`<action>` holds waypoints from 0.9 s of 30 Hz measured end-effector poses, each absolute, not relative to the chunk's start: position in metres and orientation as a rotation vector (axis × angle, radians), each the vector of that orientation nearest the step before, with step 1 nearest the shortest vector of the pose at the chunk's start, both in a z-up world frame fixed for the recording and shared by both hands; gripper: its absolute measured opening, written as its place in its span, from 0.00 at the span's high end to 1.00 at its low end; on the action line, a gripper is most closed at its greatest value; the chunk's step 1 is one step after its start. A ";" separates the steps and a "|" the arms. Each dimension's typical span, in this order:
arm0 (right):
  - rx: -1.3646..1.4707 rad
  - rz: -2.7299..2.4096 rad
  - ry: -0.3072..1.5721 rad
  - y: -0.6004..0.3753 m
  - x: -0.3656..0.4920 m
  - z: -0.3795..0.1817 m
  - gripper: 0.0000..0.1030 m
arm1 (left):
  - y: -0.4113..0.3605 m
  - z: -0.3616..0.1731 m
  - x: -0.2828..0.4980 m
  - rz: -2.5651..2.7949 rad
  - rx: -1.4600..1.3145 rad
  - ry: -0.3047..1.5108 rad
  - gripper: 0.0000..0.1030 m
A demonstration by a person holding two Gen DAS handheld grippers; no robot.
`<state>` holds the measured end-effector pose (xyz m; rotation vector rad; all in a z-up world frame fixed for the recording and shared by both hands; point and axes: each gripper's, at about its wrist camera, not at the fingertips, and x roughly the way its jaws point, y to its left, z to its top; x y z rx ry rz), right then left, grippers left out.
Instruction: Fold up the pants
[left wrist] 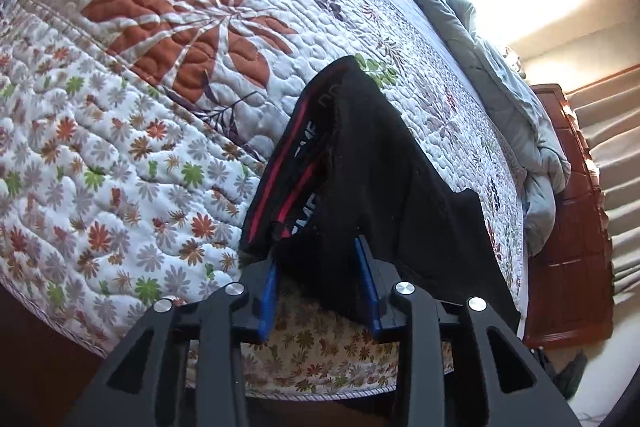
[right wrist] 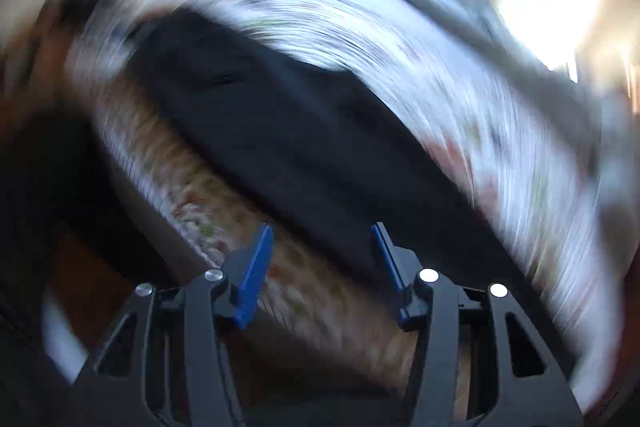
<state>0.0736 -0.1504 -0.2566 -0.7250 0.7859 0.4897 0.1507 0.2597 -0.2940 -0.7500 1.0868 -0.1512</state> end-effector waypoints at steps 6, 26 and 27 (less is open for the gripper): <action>-1.120 0.601 0.558 -0.057 0.059 -0.307 0.69 | 0.263 -0.283 0.145 -0.178 -0.786 1.031 0.62; -1.101 0.668 0.734 -0.017 0.076 -0.340 0.90 | 0.266 -0.300 0.150 -0.123 -0.742 1.041 0.90; -1.105 0.671 0.745 -0.019 0.076 -0.341 0.88 | 0.266 -0.302 0.149 -0.128 -0.738 1.046 0.88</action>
